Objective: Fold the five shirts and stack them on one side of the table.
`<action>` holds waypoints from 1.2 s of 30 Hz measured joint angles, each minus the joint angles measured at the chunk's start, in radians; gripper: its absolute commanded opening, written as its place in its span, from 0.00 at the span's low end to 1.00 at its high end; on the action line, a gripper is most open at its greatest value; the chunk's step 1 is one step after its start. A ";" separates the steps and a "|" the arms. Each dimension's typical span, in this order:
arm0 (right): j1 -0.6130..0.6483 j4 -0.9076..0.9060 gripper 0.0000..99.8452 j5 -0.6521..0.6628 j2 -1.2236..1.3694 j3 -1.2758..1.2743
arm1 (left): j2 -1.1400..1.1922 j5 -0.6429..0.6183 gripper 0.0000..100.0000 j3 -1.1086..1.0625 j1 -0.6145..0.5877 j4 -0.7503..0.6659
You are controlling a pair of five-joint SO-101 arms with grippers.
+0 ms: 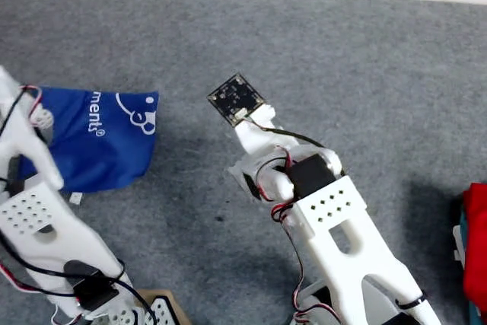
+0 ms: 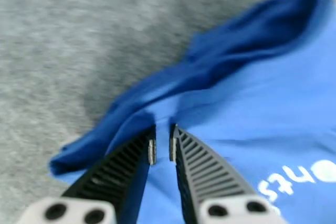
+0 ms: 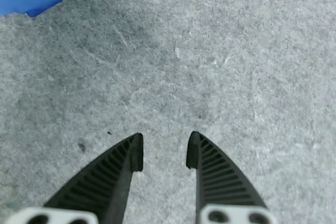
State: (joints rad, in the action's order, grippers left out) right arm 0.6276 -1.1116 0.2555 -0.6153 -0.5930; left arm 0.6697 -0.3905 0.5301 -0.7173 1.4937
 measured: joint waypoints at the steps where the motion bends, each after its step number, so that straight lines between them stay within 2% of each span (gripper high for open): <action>1: 0.006 0.009 0.15 -0.011 0.000 0.000 | 0.000 0.005 0.07 0.012 -0.009 0.005; 7: 0.011 0.221 0.15 -0.264 0.000 -0.112 | 0.002 0.124 0.07 0.138 -0.061 0.106; 13: 0.057 0.588 0.16 -0.450 0.018 -0.235 | 0.002 0.138 0.07 0.186 -0.115 0.115; 17: 0.121 0.775 0.27 -0.514 0.155 -0.199 | 0.002 0.140 0.07 0.186 -0.114 0.115; 20: 0.170 0.783 0.26 -0.566 0.336 -0.080 | 0.002 0.140 0.07 0.186 -0.120 0.115; 28: 0.226 0.758 0.26 -0.582 0.819 0.347 | 0.002 0.140 0.07 0.186 -0.169 0.115; 36: 0.267 0.626 0.26 -0.582 1.112 0.654 | 0.002 0.140 0.07 0.186 -0.169 0.115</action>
State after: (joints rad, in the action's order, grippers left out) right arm 0.8945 -0.4856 -0.3261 0.4971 0.0606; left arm 0.6713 -0.2509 0.7158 -0.8861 1.6088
